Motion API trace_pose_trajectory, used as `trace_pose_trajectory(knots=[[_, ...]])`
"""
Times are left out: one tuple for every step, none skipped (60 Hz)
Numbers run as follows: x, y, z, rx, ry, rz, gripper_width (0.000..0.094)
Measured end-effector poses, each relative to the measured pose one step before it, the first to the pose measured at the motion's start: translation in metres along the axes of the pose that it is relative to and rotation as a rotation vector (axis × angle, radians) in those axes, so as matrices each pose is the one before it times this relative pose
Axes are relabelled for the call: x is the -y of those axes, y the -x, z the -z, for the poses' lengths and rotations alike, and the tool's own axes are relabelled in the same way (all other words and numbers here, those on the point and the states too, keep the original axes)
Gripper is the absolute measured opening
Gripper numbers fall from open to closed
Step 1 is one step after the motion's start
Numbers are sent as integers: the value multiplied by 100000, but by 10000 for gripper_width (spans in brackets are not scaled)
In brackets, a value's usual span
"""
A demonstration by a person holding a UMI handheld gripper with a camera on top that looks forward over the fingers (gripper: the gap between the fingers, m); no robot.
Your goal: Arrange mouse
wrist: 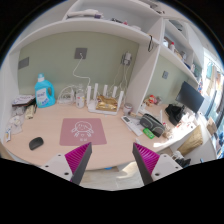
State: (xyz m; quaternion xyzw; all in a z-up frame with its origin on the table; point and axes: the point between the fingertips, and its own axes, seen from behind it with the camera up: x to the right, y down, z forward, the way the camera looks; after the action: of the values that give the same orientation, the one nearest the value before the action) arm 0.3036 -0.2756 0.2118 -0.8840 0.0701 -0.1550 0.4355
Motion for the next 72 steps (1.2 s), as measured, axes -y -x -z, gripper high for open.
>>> trace_pose_trajectory(knots=[[-36, 39, 5, -59, 84, 12, 849], [-79, 96, 5, -42, 144, 18, 846], [-88, 126, 21, -44, 141, 21, 846], [-118, 134, 11, -81, 188, 16, 847], [-143, 132, 3, -136, 216, 11, 848], [-167, 146, 14, -235, 263, -47, 845], [-187, 169, 0, -269, 272, -75, 845], [-222, 184, 32, -235, 312, 17, 848], [-250, 194, 25, -153, 343, 41, 846], [-289, 225, 29, -146, 401, 14, 847], [-355, 165, 32, 19, 466, -5, 847], [-335, 365, 62, -145, 438, 1, 847], [-355, 340, 64, -64, 453, 47, 849], [-370, 392, 77, 33, 470, 48, 849], [-395, 426, 47, 119, 439, 11, 848], [-395, 460, 68, 158, 364, 33, 847], [-383, 520, 42, 189, 242, 46, 847], [-422, 554, 69, 294, 289, 15, 848], [-457, 627, 43, 372, 447, 56, 849], [-479, 664, 65, 419, 513, 40, 848], [-454, 707, 41, 457, 403, 48, 849], [-469, 784, 9, 502, 320, 7, 848], [-475, 816, 16, 551, 304, 19, 849], [-491, 851, -22, 563, 369, 65, 847], [-476, 877, -13, 559, 395, 112, 847], [-468, 969, -13, 646, 318, 187, 847], [-430, 1000, -20, 742, 197, 179, 846], [-387, 1059, -13, 836, 109, 41, 849], [-344, 1108, -69, 939, -26, 38, 849], [-339, 1146, -90, 1068, -154, 15, 848], [-331, 1229, -97, 1155, -159, 18, 848], [-293, 1229, -74, 1320, -60, 148, 850], [-313, 1240, -165, 1320, -48, 113, 848], [-354, 1227, -193, 1261, -22, 105, 847], [-282, 1219, -209, 1276, 4, 73, 849], [-271, 1190, -249, 1266, -67, 4, 852], [-199, 1219, -273, 1304, -108, -31, 848], [-193, 1214, -283, 1375, -100, -14, 849], [-173, 1178, -332, 1439, -80, -46, 848], [-176, 1154, -344, 1427, -25, 9, 848], [-141, 1116, -390, 1447, 60, 79, 848], [-68, 1082, -392, 1453, -12, 142, 848], [17, 1037, -386, 1445, -204, 203, 850], [84, 988, -395, 1377, -400, 243, 849], [106, 912, -451, 1220, -487, 293, 851], [101, 790, -456, 1000, -413, 311, 848], [89, 730, -456, 835, -328, 302, 849], [141, 654, -487, 653, -366, 267, 851], [169, 616, -530, 560, -363, 238, 850], [168, 570, -548, 532, -318, 202, 849], [210, 499, -554, 443, -331, 80, 845], [227, 465, -556, 412, -434, -30, 846], [257, 439, -591, 420, -496, -224, 848], [239, 400, -585, 409, -450, -319, 850], [168, 333, -573, 358, -269, -366, 848], [146, 308, -592, 320, -71, -412, 847], [142, 299, -574, 286, 21, -378, 848], [248, 338, -509, -16, 201, -456, 849], [197, 189, -579, 74, -191, -383, 849], [187, 101, -561, -93, -188, -350, 850], [122, 75, -590, -234, -65, -375, 851], [121, 85, -515, -192, 69, -398, 852], [85, 78, -489, -154, 82, -440, 851], [98, 46, -482, -134, 63, -450, 851], [102, 81, -471, -85, 61, -495, 851], [74, 116, -409, 8, 120, -557, 848], [84, 142, -372, 133, 162, -584, 849], [62, -224, -475, 709, -395, -299, 852], [171, 324, -156, -308, 563, -577, 852], [176, -13, -260, -458, -97, -309, 857], [214, 14, -264, -290, -248, -177, 851], [212, 90, -271, -87, -327, -184, 847]])
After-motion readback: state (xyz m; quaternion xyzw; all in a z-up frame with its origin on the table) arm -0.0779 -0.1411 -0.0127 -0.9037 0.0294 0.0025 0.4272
